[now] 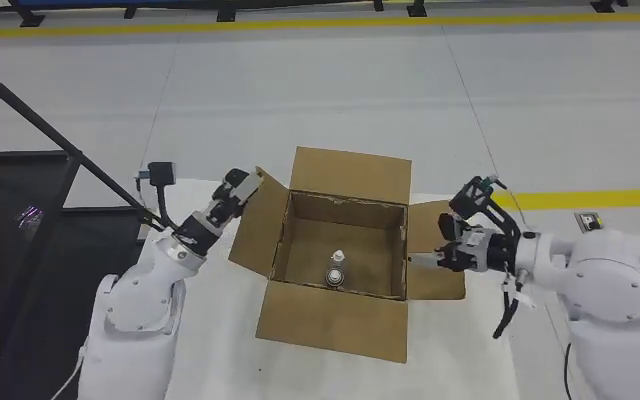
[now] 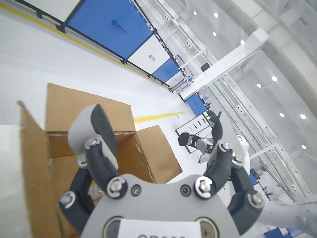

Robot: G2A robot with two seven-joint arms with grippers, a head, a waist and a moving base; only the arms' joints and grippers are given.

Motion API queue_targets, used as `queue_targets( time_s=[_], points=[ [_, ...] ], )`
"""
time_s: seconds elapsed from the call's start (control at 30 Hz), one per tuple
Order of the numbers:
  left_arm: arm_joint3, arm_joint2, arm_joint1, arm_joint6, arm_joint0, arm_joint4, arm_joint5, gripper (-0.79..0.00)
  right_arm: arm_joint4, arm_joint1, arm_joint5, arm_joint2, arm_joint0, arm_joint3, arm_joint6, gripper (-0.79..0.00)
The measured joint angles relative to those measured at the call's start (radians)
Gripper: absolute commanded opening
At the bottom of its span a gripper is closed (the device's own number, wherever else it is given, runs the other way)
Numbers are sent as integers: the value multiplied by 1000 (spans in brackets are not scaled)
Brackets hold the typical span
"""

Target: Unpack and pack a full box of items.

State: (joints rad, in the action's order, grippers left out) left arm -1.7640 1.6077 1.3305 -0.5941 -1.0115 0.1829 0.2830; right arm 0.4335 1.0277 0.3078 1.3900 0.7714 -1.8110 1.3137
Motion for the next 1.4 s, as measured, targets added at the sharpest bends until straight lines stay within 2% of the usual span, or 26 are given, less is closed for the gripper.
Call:
queue_targets(
  time_s=[0.1,0.17,0.37,0.47,0.77,1.07,1.1,1.13,1.17,1.2,1.23,1.37,1.4],
  points=[
    [-18,76,-12,-14,-43,-19,12,0,63,24,-46,-189,-152,108,80,0],
    [-25,119,-18,-19,-71,-33,24,0,76,50,-80,-318,-245,188,89,0],
    [-34,192,-33,-20,-129,-74,47,0,26,146,-160,-612,-430,403,6,0],
    [-37,209,-38,-23,-146,-84,57,0,-4,195,-201,-712,-486,495,-56,0],
    [-28,224,-52,-58,-167,-131,85,0,-9,326,-366,-890,-564,745,-222,0],
    [-28,223,-52,-57,-167,-130,85,0,-10,401,-429,-949,-586,867,-233,0],
    [-28,224,-52,-57,-167,-130,85,0,-6,407,-435,-953,-587,873,-230,-15],
    [-28,224,-52,-57,-167,-130,85,0,0,412,-443,-958,-588,880,-226,-86],
    [-28,224,-52,-57,-167,-130,85,0,10,418,-455,-965,-588,889,-221,-182],
    [-28,224,-52,-57,-167,-130,85,0,16,423,-464,-969,-589,895,-219,-336],
    [-28,224,-52,-57,-167,-130,85,0,20,428,-472,-971,-589,900,-218,-403],
    [-28,224,-52,-57,-167,-130,85,0,37,442,-495,-972,-589,920,-224,-505],
    [-28,224,-52,-57,-167,-130,85,0,41,445,-500,-971,-589,923,-225,-560]
  ],
)
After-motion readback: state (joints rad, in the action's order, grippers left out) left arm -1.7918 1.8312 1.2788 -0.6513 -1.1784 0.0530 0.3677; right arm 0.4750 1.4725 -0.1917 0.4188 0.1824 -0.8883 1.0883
